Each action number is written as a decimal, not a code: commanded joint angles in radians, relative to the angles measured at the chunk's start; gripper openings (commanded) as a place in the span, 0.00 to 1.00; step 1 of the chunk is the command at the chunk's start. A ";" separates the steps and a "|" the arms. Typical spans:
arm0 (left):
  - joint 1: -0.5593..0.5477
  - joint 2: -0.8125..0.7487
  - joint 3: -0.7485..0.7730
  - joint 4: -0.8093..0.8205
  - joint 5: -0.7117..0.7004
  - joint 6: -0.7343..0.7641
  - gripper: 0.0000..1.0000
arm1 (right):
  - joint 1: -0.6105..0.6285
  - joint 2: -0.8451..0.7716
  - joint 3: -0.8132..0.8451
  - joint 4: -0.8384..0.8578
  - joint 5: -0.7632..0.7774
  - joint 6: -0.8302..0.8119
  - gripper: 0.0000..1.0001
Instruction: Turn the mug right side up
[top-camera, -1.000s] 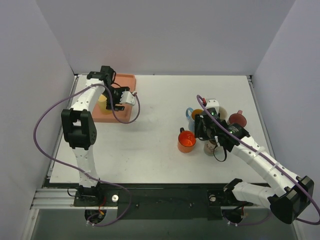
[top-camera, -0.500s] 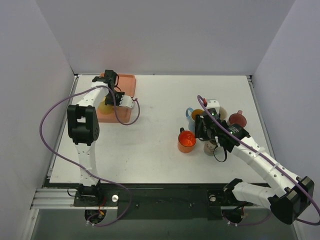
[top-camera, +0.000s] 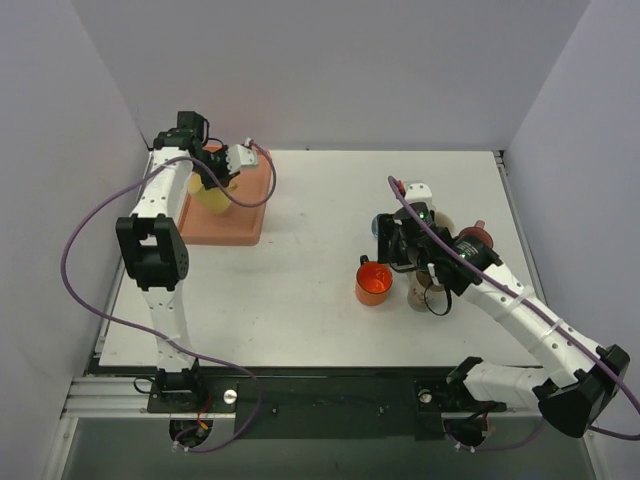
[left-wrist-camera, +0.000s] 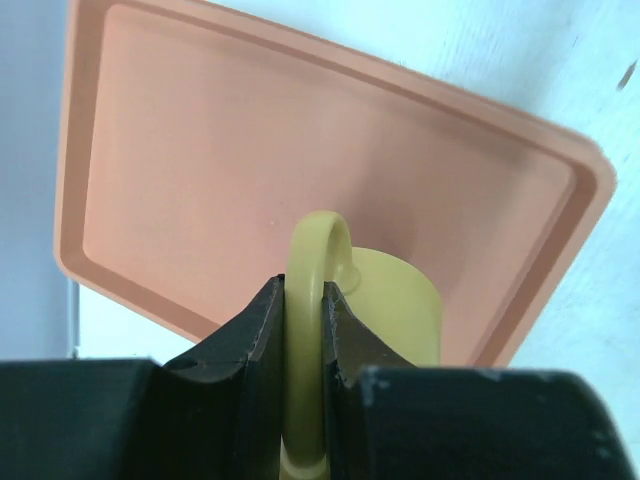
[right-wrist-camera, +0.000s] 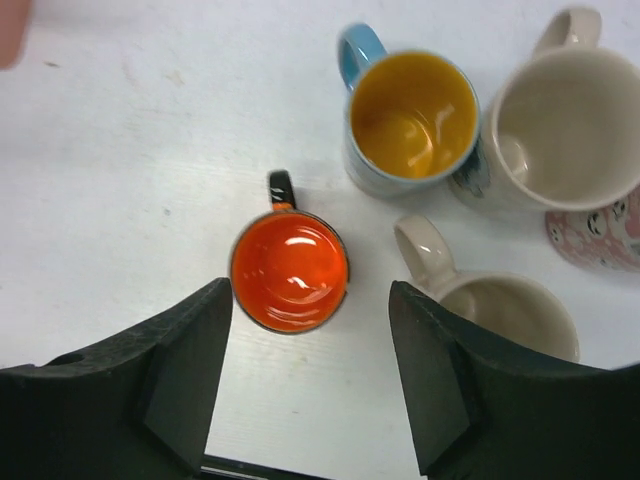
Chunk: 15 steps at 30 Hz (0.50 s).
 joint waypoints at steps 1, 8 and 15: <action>0.077 -0.119 0.070 0.016 0.244 -0.280 0.00 | 0.050 0.049 0.146 0.014 0.005 -0.027 0.64; 0.117 -0.241 0.035 0.063 0.513 -0.649 0.00 | 0.120 0.264 0.360 0.223 -0.225 -0.018 0.74; 0.085 -0.475 -0.160 0.484 0.634 -1.171 0.00 | 0.143 0.396 0.467 0.502 -0.360 0.093 0.75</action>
